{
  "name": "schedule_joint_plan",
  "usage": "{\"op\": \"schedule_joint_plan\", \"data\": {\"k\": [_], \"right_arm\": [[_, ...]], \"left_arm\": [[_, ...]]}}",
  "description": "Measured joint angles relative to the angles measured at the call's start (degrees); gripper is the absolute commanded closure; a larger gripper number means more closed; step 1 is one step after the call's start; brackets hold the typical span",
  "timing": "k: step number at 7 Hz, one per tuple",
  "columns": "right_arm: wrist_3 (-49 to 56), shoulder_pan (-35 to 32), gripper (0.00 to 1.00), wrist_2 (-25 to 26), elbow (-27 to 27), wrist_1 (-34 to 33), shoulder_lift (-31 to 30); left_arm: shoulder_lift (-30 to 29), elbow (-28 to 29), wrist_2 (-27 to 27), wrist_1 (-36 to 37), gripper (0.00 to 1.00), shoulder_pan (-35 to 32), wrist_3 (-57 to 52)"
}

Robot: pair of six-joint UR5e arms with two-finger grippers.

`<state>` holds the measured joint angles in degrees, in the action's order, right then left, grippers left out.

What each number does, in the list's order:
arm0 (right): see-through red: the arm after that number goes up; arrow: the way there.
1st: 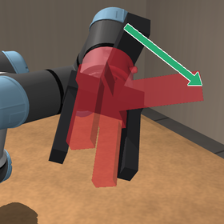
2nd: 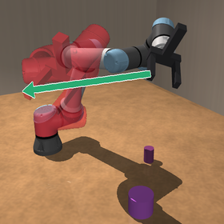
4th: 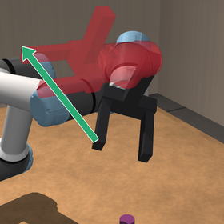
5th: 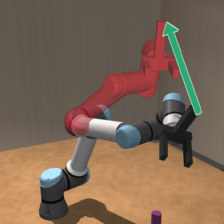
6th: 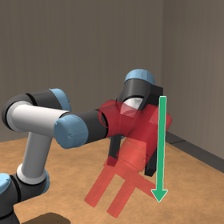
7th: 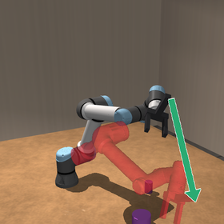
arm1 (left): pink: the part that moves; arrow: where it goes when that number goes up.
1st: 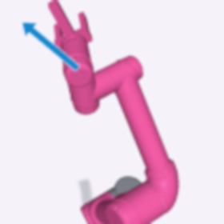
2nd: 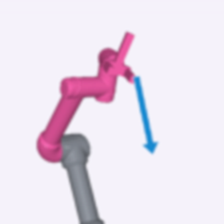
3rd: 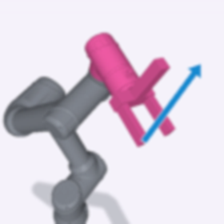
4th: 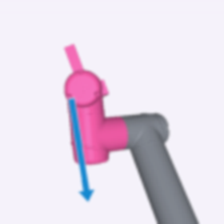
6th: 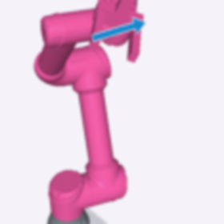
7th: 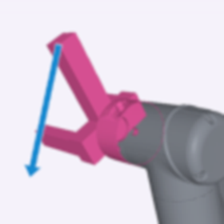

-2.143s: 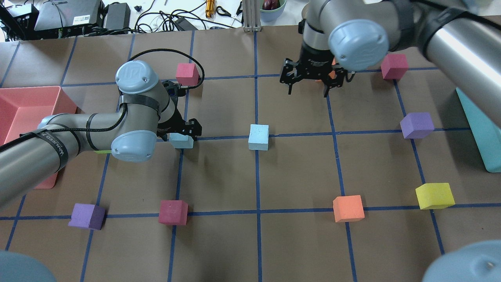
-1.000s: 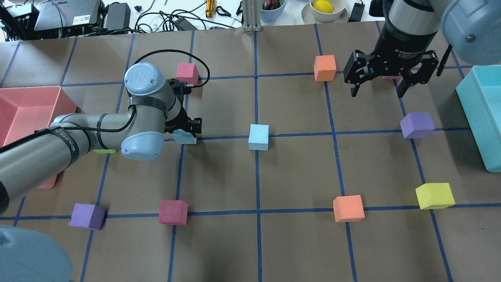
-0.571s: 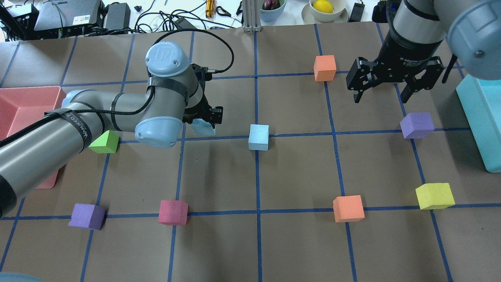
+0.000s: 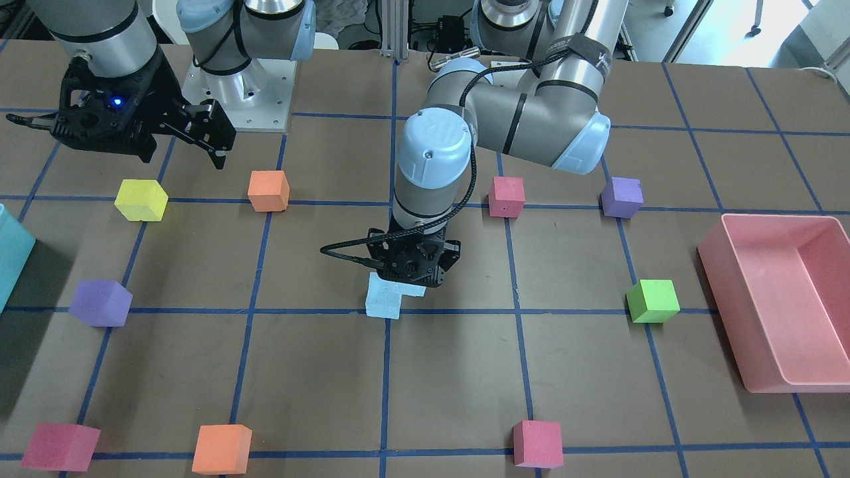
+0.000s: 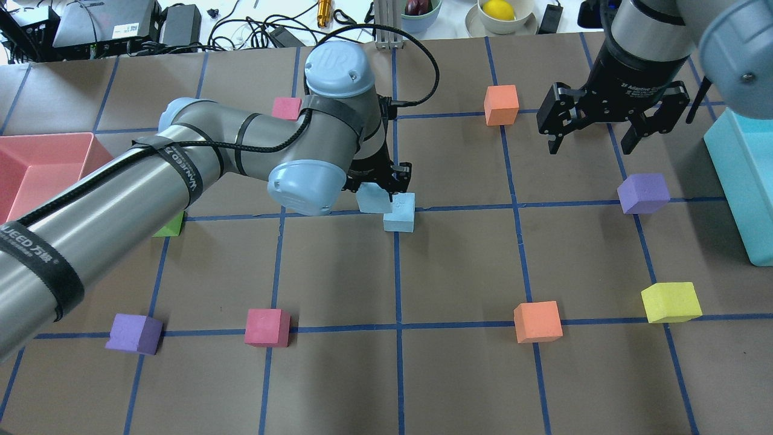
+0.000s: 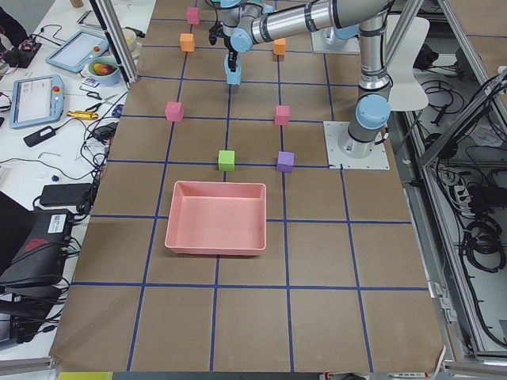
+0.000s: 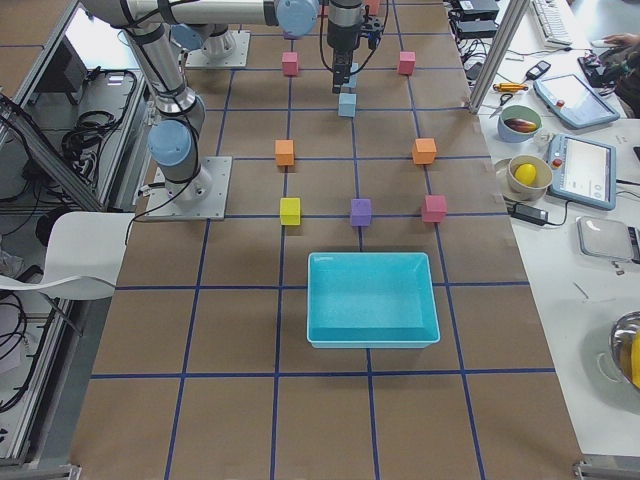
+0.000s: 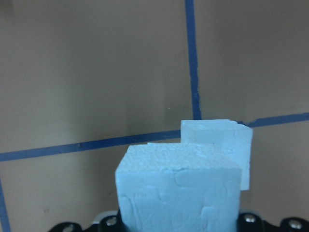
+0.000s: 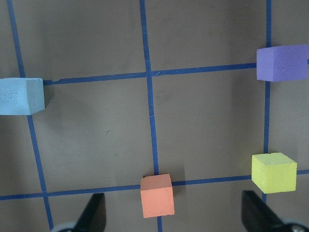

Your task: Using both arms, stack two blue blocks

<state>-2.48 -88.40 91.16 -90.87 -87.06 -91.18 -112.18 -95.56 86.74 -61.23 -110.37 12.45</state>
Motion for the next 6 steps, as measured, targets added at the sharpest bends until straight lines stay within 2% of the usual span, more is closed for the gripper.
{"op": "schedule_joint_plan", "data": {"k": [5, 6], "right_arm": [[0.01, -0.01, 0.00, 0.10, -0.19, 0.48, 0.12], [0.04, -0.01, 0.00, 0.08, -0.18, 0.47, 0.15]], "left_arm": [[-3.47, 0.16, 0.33, 4.60, 0.64, -2.49, 4.18], [-3.96, 0.09, 0.37, 5.20, 0.60, -2.74, 4.26]]}}
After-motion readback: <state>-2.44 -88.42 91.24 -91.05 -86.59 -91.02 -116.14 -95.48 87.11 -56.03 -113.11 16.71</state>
